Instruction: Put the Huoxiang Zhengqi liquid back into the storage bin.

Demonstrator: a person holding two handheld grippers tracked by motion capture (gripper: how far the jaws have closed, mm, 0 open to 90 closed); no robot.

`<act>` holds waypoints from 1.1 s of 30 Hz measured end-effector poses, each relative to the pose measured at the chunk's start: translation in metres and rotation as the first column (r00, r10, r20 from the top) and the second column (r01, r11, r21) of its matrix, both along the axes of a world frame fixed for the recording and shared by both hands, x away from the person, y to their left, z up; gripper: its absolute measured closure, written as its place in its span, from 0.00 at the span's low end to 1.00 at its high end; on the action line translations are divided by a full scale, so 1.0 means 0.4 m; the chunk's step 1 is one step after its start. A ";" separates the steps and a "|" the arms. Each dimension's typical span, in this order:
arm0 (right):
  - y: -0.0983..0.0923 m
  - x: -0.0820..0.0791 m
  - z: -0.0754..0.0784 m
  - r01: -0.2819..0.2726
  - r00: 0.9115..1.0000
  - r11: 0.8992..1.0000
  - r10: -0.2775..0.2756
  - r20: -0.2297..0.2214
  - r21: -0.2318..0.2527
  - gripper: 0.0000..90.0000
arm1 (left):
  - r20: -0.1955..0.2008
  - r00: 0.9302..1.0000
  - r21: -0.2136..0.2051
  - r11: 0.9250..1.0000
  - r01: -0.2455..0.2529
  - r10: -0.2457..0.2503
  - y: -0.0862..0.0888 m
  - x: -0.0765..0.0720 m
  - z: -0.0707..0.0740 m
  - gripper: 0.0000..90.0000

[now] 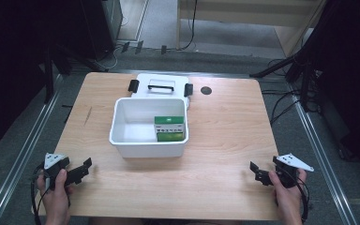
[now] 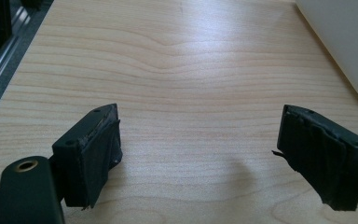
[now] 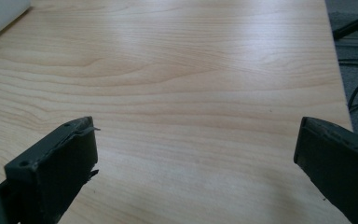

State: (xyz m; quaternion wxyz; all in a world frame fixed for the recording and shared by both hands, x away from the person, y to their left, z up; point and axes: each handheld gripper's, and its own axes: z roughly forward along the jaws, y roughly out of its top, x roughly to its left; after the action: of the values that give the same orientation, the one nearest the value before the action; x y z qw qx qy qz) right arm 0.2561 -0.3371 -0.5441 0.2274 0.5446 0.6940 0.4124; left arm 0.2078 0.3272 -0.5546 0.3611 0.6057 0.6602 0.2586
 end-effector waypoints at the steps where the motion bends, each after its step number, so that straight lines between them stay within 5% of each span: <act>1: -0.004 -0.006 0.000 0.001 1.000 1.000 -0.001 0.003 0.000 0.00 | 0.000 1.000 0.000 1.000 0.000 0.000 0.000 0.000 0.000 0.16; 17: -0.036 -0.075 -0.007 0.052 0.997 0.998 -0.055 0.054 0.045 0.00 | 0.000 1.000 0.002 1.000 0.004 -0.004 0.000 -0.001 0.000 0.16; 22: -0.032 -0.081 -0.007 0.049 0.997 0.999 -0.049 0.053 0.001 0.00 | 0.001 1.000 0.003 1.000 0.005 -0.005 -0.003 -0.001 0.000 0.16; 33: -0.041 -0.075 -0.007 0.049 0.998 0.998 -0.051 0.046 0.031 0.00 | 0.000 1.000 0.005 1.000 0.002 -0.002 -0.004 0.001 0.000 0.16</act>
State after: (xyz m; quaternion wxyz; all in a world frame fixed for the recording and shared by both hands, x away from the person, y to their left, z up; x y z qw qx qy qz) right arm 0.2260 -0.3536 -0.5470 0.2457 0.5553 0.6683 0.4296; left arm 0.2081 0.3255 -0.5547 0.3597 0.6074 0.6589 0.2599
